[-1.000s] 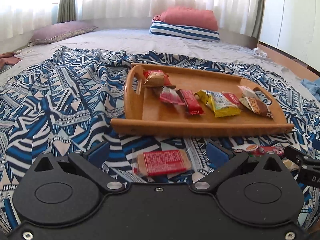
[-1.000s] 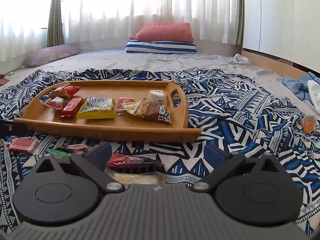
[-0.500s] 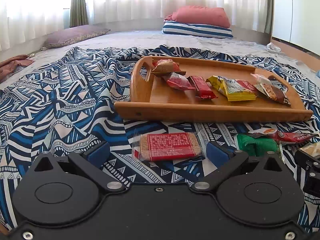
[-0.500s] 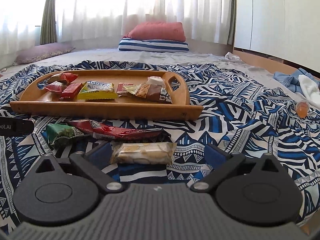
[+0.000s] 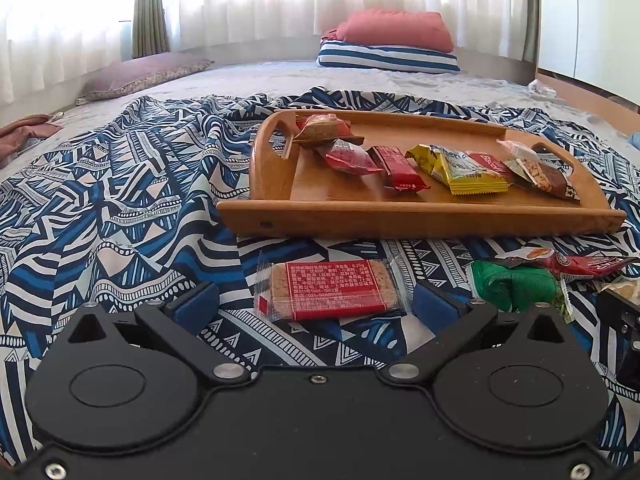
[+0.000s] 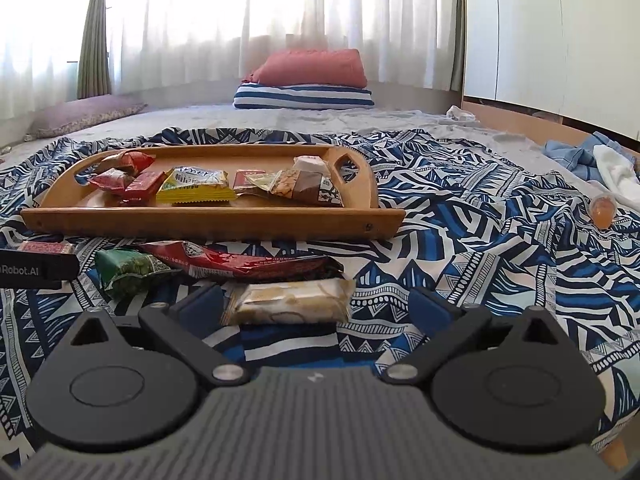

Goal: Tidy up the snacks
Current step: 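Grasp the red biscuit packet with the left tool while the right tool grasps the cream wafer, then carry the red biscuit packet and cream wafer onto the tray with both tools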

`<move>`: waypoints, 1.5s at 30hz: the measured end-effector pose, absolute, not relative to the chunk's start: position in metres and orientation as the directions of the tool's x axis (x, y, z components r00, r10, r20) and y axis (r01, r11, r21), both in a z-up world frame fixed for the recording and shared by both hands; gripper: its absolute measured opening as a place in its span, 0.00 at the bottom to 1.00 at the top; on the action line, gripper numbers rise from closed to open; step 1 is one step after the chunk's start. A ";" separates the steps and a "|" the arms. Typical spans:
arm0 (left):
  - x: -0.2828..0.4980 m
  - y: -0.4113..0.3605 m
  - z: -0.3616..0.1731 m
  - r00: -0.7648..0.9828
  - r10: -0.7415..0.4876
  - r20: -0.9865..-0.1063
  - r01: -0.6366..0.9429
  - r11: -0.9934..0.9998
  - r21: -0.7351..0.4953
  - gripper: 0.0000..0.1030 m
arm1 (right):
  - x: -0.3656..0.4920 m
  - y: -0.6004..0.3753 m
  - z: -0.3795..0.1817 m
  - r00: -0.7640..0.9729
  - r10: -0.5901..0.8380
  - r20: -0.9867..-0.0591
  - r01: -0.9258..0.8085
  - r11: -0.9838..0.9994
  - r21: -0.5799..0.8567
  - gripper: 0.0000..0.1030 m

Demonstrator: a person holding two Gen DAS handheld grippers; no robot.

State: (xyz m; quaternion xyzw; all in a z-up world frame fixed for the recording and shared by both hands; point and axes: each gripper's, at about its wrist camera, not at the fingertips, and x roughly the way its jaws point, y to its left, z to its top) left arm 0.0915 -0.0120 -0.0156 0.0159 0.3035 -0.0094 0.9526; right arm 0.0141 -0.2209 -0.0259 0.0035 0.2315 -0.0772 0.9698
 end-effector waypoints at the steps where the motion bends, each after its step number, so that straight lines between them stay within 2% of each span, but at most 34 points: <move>1: 0.091 -0.012 -0.016 0.816 -0.008 -0.578 0.028 0.999 0.026 1.00 | 0.013 -0.219 -0.026 0.883 -0.153 -0.444 0.153 0.988 -0.037 1.00; 10: 0.093 -0.015 -0.014 0.810 0.006 -0.587 0.022 0.999 0.041 0.99 | 0.013 -0.212 -0.022 0.886 -0.159 -0.435 0.149 0.987 -0.058 1.00; 15: 0.093 -0.018 -0.011 0.813 -0.016 -0.582 0.049 0.998 0.042 0.86 | 0.018 -0.203 -0.021 0.877 -0.174 -0.449 0.148 0.985 -0.092 0.96; 17: 0.092 -0.020 -0.010 0.817 -0.022 -0.576 0.061 0.997 0.048 0.77 | 0.019 -0.201 -0.023 0.872 -0.180 -0.456 0.147 0.983 -0.105 0.93; 22: 0.087 -0.027 -0.007 0.821 -0.038 -0.570 0.093 0.993 0.068 0.64 | 0.017 -0.198 -0.023 0.873 -0.162 -0.460 0.122 0.986 -0.116 0.82; 28: 0.082 -0.029 -0.003 0.820 -0.053 -0.571 0.106 0.993 0.060 0.64 | 0.013 -0.196 -0.019 0.876 -0.157 -0.457 0.113 0.986 -0.122 0.65; 36: 0.076 -0.022 0.010 0.826 -0.064 -0.560 0.107 0.993 0.044 0.64 | 0.008 -0.198 -0.013 0.880 -0.153 -0.449 0.117 0.987 -0.106 0.59; 45: 0.080 -0.013 0.032 0.843 -0.077 -0.533 0.105 0.994 0.023 0.64 | 0.008 -0.207 0.004 0.894 -0.151 -0.423 0.135 0.989 -0.067 0.57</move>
